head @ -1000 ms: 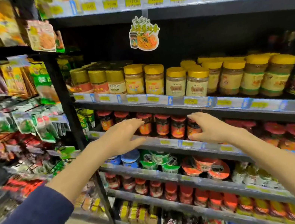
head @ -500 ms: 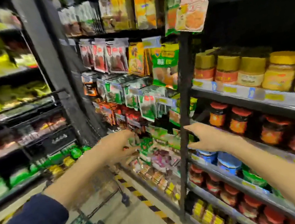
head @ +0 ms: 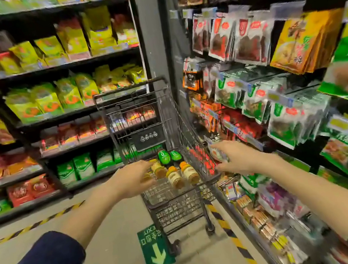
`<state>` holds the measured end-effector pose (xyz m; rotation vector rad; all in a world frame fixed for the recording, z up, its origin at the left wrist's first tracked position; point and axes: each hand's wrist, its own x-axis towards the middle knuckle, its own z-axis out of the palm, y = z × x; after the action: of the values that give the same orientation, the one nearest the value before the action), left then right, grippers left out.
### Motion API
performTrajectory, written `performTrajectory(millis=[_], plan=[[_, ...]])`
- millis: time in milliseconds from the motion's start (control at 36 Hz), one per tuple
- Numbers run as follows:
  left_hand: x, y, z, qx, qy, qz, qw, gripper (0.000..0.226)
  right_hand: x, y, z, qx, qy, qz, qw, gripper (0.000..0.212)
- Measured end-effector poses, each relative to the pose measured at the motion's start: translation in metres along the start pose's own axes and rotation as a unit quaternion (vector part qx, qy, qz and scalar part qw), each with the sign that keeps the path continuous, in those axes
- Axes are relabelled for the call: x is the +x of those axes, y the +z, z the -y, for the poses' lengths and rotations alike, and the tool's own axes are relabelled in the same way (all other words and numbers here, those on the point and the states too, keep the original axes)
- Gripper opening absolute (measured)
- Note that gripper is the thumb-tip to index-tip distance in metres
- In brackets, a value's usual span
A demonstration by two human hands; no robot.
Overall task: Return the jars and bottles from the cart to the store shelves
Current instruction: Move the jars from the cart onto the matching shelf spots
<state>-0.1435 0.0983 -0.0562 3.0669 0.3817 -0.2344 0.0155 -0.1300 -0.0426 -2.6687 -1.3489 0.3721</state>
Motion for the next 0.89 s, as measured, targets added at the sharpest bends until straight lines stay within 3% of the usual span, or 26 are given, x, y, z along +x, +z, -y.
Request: performTrajectory(millis=[389, 722, 889], plan=[[0.144, 0.057, 0.061, -0.094, -0.101, 0.064, 0.988, 0.059, 0.211, 0.034, -0.048, 0.017, -0.064, 0.110, 0.992, 0.068], [0.271, 0.137, 0.084, -0.252, -0.223, 0.148, 0.930, 0.051, 0.346, 0.093, -0.116, 0.108, -0.033, 0.202, 0.973, 0.068], [0.310, 0.194, 0.093, -0.310, -0.283, 0.184, 0.889, 0.059, 0.385, 0.137, -0.129, 0.192, 0.015, 0.207, 0.959, 0.039]])
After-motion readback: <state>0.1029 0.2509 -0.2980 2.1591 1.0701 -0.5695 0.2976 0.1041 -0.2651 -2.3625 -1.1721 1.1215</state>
